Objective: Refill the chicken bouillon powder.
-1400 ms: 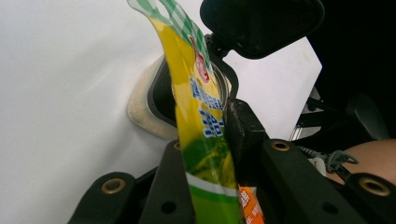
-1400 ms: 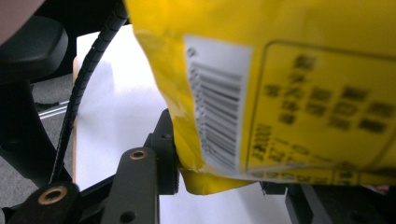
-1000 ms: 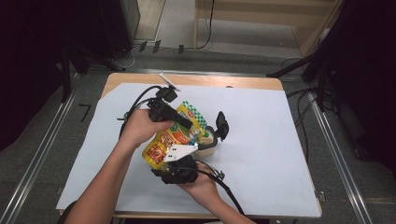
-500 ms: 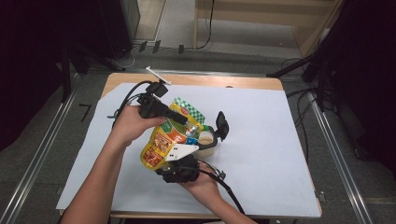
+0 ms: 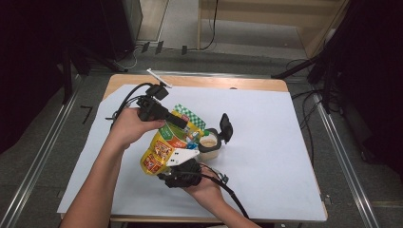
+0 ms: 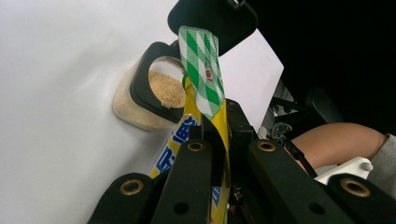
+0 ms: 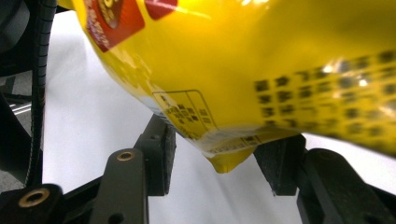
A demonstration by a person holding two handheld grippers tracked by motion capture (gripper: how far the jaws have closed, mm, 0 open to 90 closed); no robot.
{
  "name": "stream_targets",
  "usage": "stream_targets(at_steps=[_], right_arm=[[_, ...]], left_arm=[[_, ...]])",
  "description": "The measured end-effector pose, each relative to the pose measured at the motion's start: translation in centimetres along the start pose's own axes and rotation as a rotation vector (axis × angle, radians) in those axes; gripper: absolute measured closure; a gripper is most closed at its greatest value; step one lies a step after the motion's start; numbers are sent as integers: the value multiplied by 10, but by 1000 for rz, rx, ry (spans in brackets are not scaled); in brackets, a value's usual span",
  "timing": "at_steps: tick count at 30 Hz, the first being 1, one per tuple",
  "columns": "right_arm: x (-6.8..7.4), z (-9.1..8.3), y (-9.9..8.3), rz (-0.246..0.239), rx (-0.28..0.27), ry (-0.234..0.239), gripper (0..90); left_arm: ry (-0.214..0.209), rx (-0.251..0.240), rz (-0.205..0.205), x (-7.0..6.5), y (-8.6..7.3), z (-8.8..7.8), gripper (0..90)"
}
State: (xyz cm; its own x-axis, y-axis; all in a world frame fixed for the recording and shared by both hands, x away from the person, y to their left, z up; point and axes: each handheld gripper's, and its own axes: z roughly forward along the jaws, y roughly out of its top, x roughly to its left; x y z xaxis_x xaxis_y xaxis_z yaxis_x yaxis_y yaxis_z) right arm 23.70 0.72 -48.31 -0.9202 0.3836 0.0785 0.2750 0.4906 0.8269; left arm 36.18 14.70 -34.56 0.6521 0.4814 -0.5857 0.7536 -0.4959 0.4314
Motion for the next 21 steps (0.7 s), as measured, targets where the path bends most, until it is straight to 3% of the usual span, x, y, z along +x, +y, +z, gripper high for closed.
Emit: stream_targets(at_steps=[5,13,21], right_arm=[[-3,-1,-1,16,-3,-5,521],[-5,0,-3,24,4,-11,518],[-10,-2,-5,58,-18,-35,470]], left_arm=[[-3,-2,-10,5,-2,-3,900],[-42,-8,-9,9,-5,-10,900],[-85,-61,-14,15,-10,-27,900]])
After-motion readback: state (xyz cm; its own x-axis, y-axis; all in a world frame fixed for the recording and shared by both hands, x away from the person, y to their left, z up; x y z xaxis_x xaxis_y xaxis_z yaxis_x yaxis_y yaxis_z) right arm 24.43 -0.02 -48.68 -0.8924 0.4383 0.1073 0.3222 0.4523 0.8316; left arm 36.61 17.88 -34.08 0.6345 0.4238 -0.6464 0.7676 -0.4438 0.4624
